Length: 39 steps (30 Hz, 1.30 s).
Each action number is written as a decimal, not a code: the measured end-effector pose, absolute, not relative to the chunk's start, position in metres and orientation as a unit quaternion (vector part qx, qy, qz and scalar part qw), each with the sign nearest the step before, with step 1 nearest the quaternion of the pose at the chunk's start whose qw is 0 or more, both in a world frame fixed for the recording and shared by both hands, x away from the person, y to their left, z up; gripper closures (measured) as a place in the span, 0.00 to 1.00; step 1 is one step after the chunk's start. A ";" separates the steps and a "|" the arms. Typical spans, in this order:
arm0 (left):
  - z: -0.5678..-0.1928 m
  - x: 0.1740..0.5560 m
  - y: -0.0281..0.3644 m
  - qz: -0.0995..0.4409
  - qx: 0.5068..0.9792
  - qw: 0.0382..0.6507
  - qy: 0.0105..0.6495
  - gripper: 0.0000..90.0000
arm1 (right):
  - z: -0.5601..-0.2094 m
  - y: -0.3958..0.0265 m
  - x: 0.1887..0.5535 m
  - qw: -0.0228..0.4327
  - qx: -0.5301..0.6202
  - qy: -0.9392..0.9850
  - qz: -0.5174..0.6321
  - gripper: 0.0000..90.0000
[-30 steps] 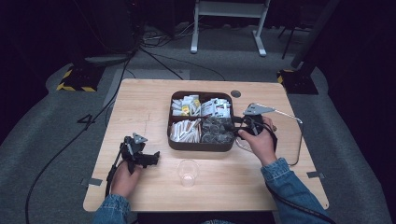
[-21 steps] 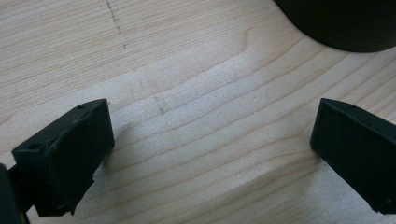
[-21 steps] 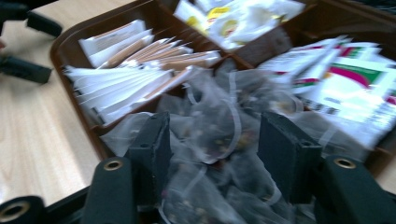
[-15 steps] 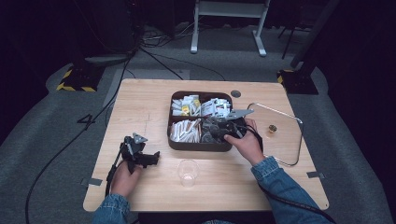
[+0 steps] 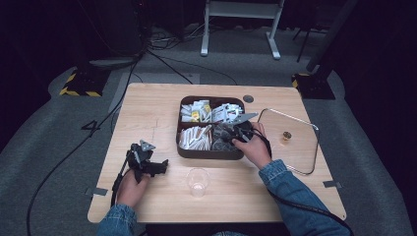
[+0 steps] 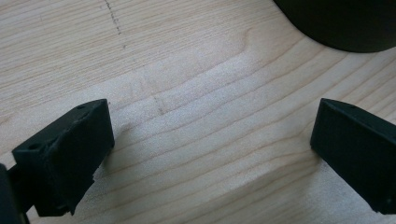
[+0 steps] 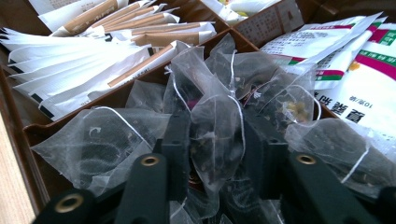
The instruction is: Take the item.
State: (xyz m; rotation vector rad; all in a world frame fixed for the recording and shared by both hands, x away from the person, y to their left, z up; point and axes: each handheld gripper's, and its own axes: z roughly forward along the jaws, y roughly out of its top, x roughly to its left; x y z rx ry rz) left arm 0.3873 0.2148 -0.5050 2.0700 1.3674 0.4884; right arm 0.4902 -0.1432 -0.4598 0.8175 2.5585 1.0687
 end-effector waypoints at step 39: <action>-0.505 0.387 0.215 0.184 0.780 0.302 0.516 0.00 | -0.412 -0.163 0.469 0.104 0.275 0.823 0.486 0.82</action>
